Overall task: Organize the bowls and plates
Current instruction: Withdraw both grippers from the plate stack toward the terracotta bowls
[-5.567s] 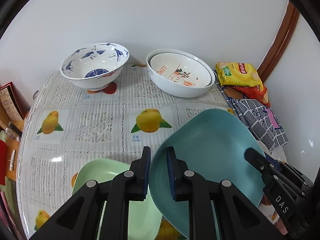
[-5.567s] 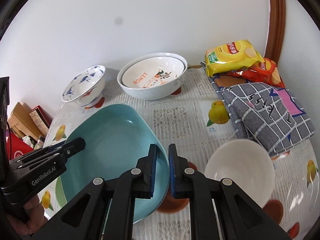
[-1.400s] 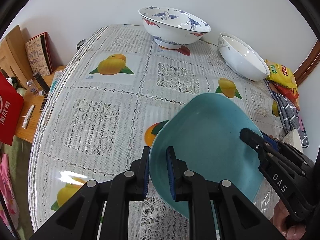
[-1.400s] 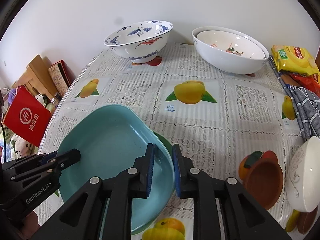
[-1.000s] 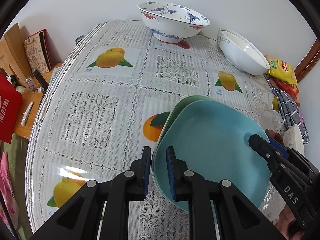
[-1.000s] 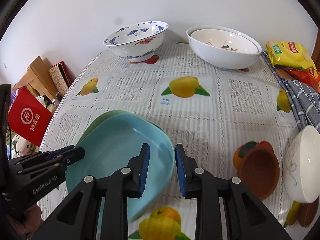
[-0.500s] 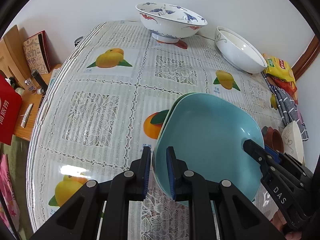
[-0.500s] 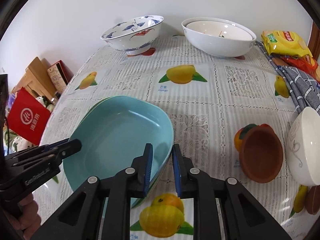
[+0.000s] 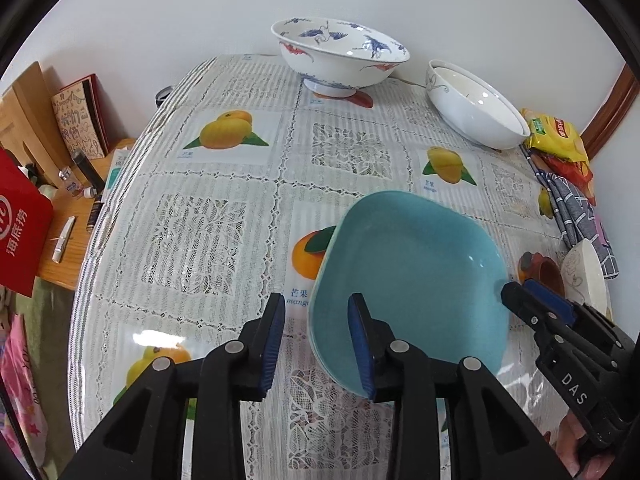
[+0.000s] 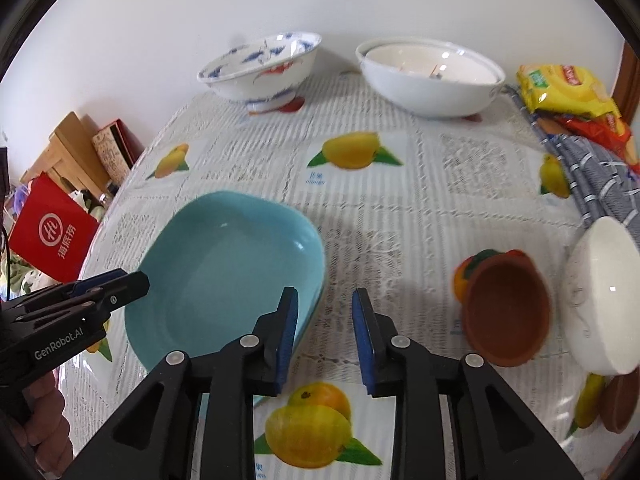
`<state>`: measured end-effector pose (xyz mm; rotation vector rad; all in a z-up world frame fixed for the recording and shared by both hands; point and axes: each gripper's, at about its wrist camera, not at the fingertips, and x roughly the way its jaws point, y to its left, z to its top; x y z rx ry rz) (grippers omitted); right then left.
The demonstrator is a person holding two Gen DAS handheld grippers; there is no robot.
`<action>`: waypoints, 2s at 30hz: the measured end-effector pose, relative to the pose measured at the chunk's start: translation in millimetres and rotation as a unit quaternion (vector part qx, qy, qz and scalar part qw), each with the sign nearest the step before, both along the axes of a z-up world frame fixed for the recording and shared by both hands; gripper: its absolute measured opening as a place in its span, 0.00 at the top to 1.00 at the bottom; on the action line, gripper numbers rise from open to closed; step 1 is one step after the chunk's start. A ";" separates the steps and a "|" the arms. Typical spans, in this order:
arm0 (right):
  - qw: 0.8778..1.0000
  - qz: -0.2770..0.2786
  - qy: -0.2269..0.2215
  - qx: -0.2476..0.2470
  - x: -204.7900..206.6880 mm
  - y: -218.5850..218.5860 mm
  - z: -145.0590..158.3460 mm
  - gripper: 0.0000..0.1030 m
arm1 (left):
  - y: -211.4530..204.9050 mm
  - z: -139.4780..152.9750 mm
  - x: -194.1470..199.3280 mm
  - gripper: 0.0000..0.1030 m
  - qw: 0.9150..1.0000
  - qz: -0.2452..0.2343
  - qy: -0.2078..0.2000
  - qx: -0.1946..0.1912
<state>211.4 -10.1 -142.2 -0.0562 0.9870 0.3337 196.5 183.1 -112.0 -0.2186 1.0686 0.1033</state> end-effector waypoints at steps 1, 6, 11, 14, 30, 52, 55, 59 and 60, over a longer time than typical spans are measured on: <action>1.000 -0.001 -0.006 -0.003 -2.6 -2.5 4.0 0.66 | -2.3 3.7 -2.4 0.68 1.000 -0.002 -0.003 0.003; 0.999 -0.014 -0.040 -0.018 -23.5 -18.7 21.1 0.53 | -19.3 23.9 -15.8 0.66 1.000 -0.016 -0.021 0.013; 0.997 -0.038 -0.058 -0.018 -44.3 -43.5 35.7 0.53 | -41.3 43.3 -29.8 0.63 0.998 -0.033 -0.040 0.020; 0.996 -0.055 -0.065 -0.017 -58.5 -63.6 44.3 0.53 | -58.4 53.9 -38.2 0.62 0.997 -0.046 -0.051 0.023; 0.981 -0.168 -0.087 -0.042 -129.5 -193.2 88.4 0.35 | -166.9 99.6 -76.0 0.62 0.987 -0.109 -0.111 0.025; 0.969 -0.239 -0.056 0.008 -179.9 -279.8 62.9 0.40 | -224.3 95.2 -90.0 0.62 0.980 -0.143 -0.130 0.042; 0.970 -0.237 -0.053 0.030 -180.4 -285.7 61.0 0.40 | -231.2 87.0 -87.0 0.62 0.980 -0.157 -0.118 0.041; 0.970 -0.234 -0.049 0.041 -176.3 -289.8 56.7 0.46 | -236.8 75.3 -79.6 0.62 0.980 -0.172 -0.093 0.021; 0.970 -0.235 -0.046 0.042 -173.6 -290.6 54.2 0.48 | -237.0 73.6 -77.8 0.62 0.981 -0.172 -0.090 0.019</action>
